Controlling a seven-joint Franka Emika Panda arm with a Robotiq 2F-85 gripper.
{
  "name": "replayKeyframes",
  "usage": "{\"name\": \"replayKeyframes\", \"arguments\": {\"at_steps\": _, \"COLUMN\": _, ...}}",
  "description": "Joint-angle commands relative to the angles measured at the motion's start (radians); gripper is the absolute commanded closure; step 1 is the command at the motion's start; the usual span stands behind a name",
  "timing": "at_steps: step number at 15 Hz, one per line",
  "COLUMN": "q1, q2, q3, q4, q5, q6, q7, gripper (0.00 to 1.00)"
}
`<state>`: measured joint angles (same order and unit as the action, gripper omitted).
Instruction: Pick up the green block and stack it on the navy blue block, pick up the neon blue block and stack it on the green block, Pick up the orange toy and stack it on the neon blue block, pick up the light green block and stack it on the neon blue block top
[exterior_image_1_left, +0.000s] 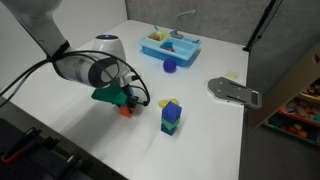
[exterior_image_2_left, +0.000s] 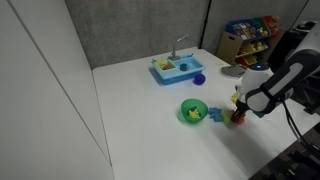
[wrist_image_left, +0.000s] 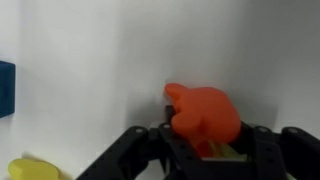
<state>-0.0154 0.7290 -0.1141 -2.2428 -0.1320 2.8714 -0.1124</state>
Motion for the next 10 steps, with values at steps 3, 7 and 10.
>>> {"name": "replayKeyframes", "arguments": {"at_steps": 3, "q1": 0.027, "q2": -0.099, "q3": -0.057, "q4": -0.032, "q5": -0.029, "q6": -0.014, "q7": 0.021, "gripper": 0.91}}
{"name": "replayKeyframes", "arguments": {"at_steps": 7, "q1": 0.05, "q2": -0.182, "q3": -0.113, "q4": -0.05, "q5": -0.039, "q6": -0.016, "q7": 0.042, "gripper": 0.95}}
{"name": "replayKeyframes", "arguments": {"at_steps": 10, "q1": 0.056, "q2": -0.251, "q3": -0.15, "q4": -0.063, "q5": -0.055, "q6": -0.02, "q7": 0.052, "gripper": 0.93}}
